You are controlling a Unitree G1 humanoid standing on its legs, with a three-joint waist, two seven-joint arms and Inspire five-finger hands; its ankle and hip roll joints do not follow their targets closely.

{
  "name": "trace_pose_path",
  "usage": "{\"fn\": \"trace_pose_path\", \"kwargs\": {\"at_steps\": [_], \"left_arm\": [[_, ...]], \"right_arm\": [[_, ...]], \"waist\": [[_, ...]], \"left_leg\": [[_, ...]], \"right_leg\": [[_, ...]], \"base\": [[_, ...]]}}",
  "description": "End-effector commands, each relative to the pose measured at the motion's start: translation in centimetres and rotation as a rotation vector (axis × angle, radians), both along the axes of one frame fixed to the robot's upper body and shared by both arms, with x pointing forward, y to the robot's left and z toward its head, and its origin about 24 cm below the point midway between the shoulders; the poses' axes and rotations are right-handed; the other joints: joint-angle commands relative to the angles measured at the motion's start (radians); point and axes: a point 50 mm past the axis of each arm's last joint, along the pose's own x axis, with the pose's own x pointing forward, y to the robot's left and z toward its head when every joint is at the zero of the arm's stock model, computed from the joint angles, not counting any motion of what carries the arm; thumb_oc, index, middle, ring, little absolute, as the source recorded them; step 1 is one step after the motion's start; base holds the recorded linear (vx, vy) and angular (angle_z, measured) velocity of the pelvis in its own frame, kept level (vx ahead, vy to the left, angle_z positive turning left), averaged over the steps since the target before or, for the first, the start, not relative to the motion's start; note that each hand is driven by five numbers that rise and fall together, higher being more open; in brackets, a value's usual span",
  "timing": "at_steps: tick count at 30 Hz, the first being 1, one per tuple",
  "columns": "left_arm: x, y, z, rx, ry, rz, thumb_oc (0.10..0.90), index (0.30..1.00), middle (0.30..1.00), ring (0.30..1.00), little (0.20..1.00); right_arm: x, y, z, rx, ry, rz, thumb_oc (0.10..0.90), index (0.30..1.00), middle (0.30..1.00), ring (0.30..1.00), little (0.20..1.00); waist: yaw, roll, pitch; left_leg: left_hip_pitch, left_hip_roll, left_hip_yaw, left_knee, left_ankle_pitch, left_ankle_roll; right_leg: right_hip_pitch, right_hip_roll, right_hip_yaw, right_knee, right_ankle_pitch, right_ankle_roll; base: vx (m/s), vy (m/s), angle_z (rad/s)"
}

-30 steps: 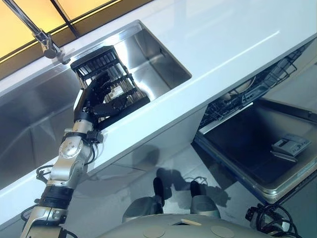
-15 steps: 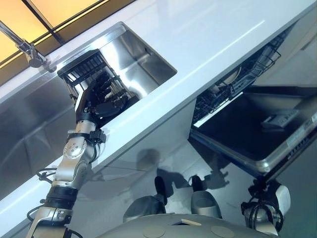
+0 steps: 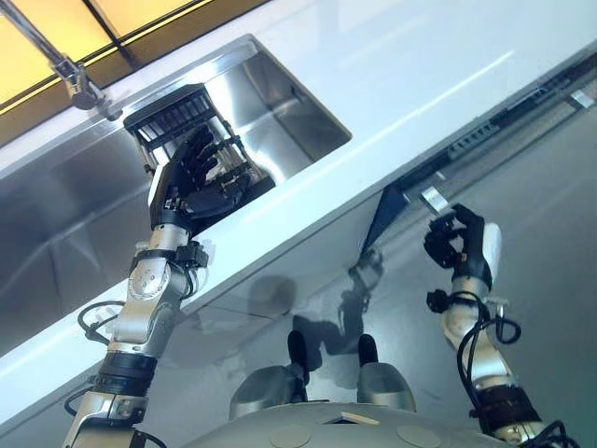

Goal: Pick up plates and place into dishwasher.

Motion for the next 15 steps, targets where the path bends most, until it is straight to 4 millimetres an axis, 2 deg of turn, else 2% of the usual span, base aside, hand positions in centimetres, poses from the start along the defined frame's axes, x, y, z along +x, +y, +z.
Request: {"fn": "trace_pose_path", "kwargs": {"at_steps": [1, 6, 12, 15], "left_arm": [[-0.2, 0.6, 2.3, 0.050, -0.155, 0.002, 0.800, 0.900, 0.900, 0.900, 0.900], [-0.3, 0.9, 1.9, 0.047, -0.142, 0.005, 0.800, 0.900, 0.900, 0.900, 0.900], [-1.2, 1.6, 1.4, 0.036, -0.139, 0.030, 0.800, 0.900, 0.900, 0.900, 0.900], [-1.8, 2.5, 1.3, 0.029, -0.145, 0.065, 0.800, 0.900, 0.900, 0.900, 0.900]], "right_arm": [[2.5, 4.7, 11.0, 0.021, -0.601, 0.313, 0.800, 0.900, 0.900, 0.900, 0.900], [2.0, 4.4, 11.4, 0.054, -0.610, 0.297, 0.800, 0.900, 0.900, 0.900, 0.900], [1.1, 2.6, 9.4, 0.184, -0.546, 0.142, 0.800, 0.900, 0.900, 0.900, 0.900], [-0.1, 0.8, 7.9, 0.268, -0.514, 0.003, 0.800, 0.900, 0.900, 0.900, 0.900]], "waist": [[0.032, -0.085, -0.125], [0.033, -0.099, -0.137], [0.023, -0.112, -0.152], [0.004, -0.120, -0.155]], "left_leg": [[0.029, -0.064, 0.024, 0.070, -0.155, 0.011], [0.038, -0.063, 0.026, 0.066, -0.159, 0.009], [0.049, -0.056, 0.039, 0.052, -0.157, 0.007], [0.056, -0.051, 0.052, 0.042, -0.155, 0.006]], "right_leg": [[-0.069, 0.017, -0.019, 0.086, -0.025, 0.031], [-0.061, 0.017, -0.018, 0.080, -0.025, 0.035], [-0.055, 0.022, -0.008, 0.071, -0.023, 0.036], [-0.052, 0.028, 0.005, 0.068, -0.023, 0.036]], "base": [[0.03, 0.017, 0.11], [0.02, 0.025, 0.00], [0.01, 0.042, 0.01], [-0.01, 0.063, -0.01]]}}
